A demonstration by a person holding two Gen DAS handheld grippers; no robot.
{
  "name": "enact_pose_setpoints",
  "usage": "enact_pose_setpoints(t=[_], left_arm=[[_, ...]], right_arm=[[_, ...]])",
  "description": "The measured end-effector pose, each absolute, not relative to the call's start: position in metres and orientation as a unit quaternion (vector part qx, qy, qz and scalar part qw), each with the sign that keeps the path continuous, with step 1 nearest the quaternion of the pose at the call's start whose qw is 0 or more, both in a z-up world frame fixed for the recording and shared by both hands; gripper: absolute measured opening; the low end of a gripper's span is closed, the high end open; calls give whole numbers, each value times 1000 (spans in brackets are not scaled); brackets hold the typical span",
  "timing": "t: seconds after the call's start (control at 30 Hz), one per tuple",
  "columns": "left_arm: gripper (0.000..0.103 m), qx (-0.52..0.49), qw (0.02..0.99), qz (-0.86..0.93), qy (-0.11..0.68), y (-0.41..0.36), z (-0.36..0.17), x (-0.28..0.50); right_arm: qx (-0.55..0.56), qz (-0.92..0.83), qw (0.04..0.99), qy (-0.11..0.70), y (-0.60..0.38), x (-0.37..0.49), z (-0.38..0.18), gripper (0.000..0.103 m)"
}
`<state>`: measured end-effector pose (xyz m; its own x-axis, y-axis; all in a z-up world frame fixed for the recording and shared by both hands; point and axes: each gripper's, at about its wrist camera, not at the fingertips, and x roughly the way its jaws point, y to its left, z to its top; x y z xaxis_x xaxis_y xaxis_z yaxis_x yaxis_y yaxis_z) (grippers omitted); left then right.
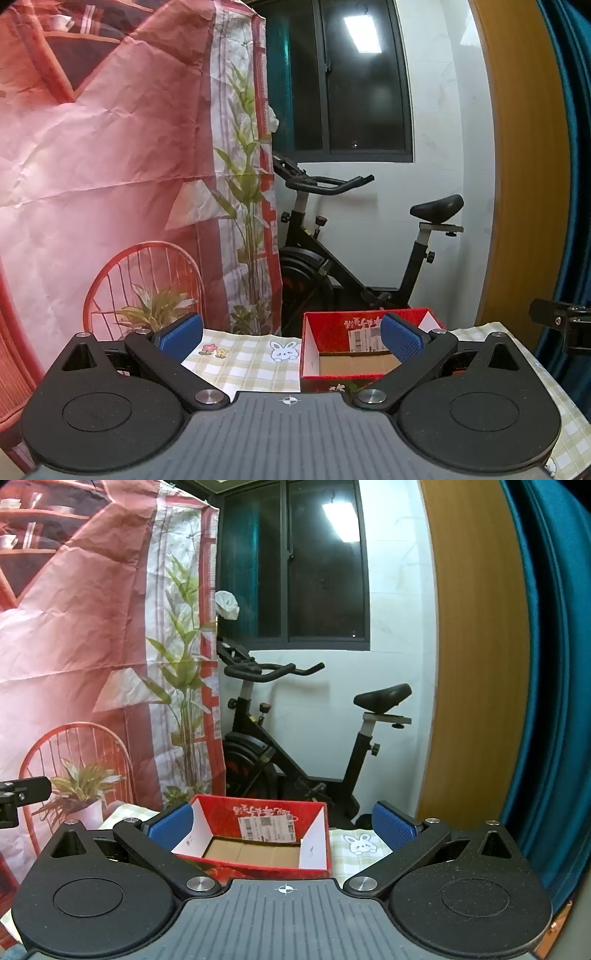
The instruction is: Organize soft objects
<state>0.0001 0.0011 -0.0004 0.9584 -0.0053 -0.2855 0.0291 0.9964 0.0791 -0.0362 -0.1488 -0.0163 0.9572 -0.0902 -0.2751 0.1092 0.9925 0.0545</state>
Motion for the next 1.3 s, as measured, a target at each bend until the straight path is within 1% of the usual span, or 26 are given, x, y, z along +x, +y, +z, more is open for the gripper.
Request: enact_pose_setpoints(t=[0.03,0.3,0.33,1.3], left_arm=[[103,51,987,-6,153,0,-1,2],[103,43,987,-6,152,-1,-14,9],[103,42,987,-9,155,1,-6,4],[103,35,987,-7,156,1,-4,3]], right_arm=[[35,-50,989,138,-149,-36,-16,103],[35,-50,988,139,-148,-36,-17,103],[35,-50,988,139,-148,-36,-17,103],[34,-50,988,139,-149,-37,-17,103]])
